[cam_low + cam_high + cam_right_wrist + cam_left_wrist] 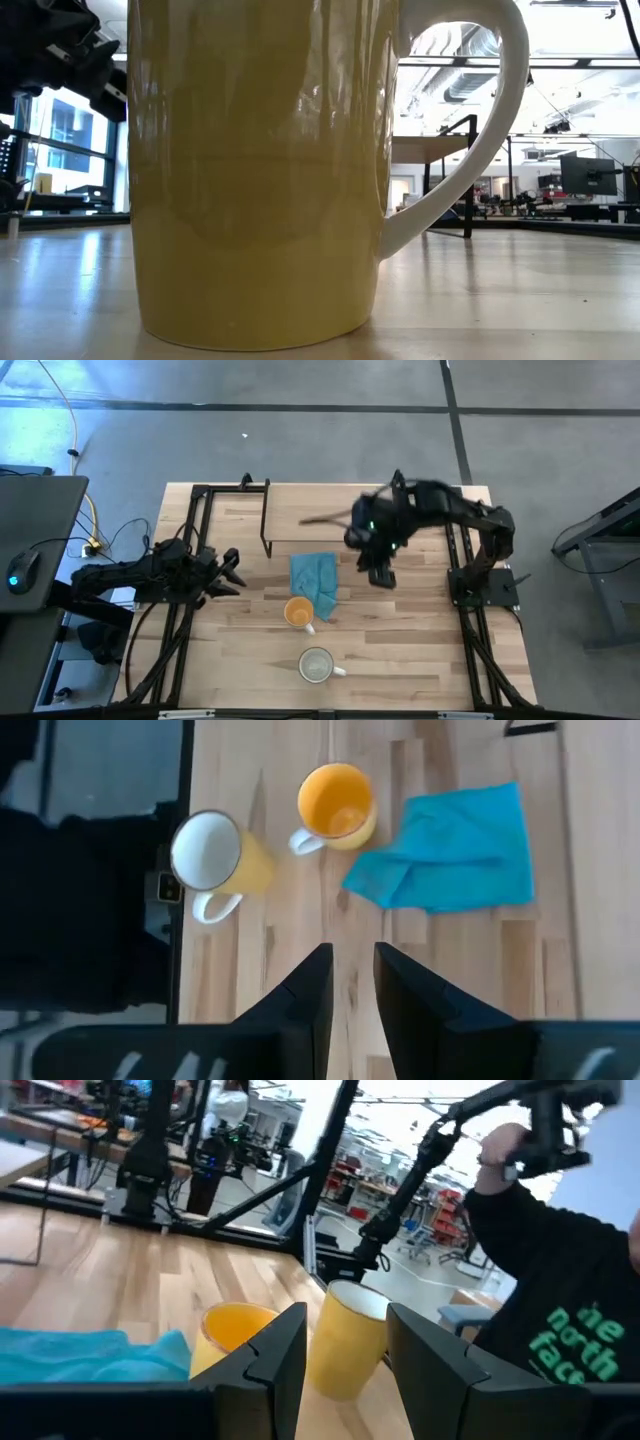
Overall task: Stack small to large cups/mugs on shelf
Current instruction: Put the light yellow mug on the shelf
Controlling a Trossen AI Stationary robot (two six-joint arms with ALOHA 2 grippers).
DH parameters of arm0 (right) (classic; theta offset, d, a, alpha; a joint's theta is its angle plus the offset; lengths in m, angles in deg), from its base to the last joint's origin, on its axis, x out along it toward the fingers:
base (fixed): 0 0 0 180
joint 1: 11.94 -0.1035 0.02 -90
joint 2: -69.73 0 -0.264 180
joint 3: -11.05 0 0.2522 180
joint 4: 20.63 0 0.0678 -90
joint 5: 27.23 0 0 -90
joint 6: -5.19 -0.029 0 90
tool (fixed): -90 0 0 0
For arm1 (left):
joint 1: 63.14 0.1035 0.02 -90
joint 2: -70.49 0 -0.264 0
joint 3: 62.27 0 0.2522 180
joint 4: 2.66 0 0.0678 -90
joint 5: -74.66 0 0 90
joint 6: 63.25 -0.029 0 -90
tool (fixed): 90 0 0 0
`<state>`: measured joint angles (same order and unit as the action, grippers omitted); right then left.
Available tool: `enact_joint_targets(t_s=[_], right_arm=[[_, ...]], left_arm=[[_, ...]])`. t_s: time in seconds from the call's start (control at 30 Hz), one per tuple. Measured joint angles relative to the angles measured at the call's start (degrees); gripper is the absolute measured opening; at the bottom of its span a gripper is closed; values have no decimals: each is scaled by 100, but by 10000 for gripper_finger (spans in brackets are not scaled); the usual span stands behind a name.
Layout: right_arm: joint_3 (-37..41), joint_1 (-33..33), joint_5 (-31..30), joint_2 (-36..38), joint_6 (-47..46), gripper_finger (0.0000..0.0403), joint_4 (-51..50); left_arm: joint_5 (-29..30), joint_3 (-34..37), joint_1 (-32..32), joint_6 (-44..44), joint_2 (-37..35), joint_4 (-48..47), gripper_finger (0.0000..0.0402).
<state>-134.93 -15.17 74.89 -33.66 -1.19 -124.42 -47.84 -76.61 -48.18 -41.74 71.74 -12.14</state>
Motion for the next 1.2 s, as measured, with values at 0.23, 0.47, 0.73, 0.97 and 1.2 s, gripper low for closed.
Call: enact_joint_targets(t_s=[0.23,0.47,0.73,0.97,1.2], right_arm=[[0,-1023,-559,0,-165,69,1],[0,-1871,-919,0,-51,69,73],[0,-2640,-2084,182,-157,69,156],[-2,-3441,-3759,636,-247,69,487],[-9,-4244,-4982,910,24,69,946]], left_arm=[[39,0,2,84,387,150,129],[-153,0,-40,-416,770,974,129],[885,-16,-671,-836,1177,1035,129],[2382,-731,-1491,-969,2145,239,129],[3546,-1893,-2272,-1291,3624,-402,129]])
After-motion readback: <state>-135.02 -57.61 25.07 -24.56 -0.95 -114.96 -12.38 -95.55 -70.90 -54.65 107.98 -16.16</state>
